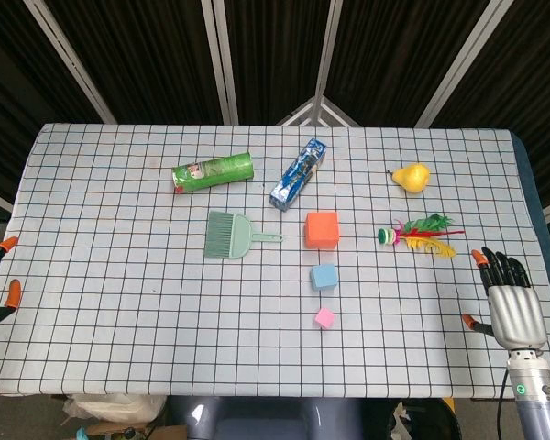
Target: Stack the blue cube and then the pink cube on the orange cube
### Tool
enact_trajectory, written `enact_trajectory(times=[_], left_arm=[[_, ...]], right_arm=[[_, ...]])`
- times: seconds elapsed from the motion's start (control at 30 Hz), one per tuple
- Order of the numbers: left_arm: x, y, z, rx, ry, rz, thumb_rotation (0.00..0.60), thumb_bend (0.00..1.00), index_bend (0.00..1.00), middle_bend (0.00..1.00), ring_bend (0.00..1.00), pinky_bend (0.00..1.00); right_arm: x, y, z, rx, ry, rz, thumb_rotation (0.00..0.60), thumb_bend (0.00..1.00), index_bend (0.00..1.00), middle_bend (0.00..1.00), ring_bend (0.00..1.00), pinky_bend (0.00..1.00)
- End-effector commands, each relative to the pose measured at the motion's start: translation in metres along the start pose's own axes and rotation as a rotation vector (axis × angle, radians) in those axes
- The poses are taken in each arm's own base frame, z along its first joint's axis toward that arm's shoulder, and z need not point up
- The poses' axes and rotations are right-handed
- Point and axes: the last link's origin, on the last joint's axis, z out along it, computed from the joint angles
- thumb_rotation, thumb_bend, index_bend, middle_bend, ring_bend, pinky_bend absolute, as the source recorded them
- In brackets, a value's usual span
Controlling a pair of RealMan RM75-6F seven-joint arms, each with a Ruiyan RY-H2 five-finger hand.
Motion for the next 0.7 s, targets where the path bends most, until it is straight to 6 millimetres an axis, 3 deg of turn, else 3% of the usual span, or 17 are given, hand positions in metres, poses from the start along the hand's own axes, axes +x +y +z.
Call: enact_trajectory(times=[0.03, 0.7], left_arm=[[0.0005, 0.0003, -0.0007, -0.001, 0.003, 0.001, 0.600, 0.56, 0.15, 0.01, 0.00, 0.00], [-0.0048, 0.0066, -0.0005, -0.021, -0.015, 0.014, 0.600, 0.56, 0.15, 0.01, 0.00, 0.00]], right_arm=[[-0.0005, -0.0002, 0.0000, 0.001, -0.002, -0.001, 0.600, 0.10, 0.03, 0.07, 0.07, 0.09], [-0.0011, -0.0024, -0.0018, 0.013, -0.008, 0.002, 0.600, 0.10, 0.03, 0.07, 0.07, 0.09]])
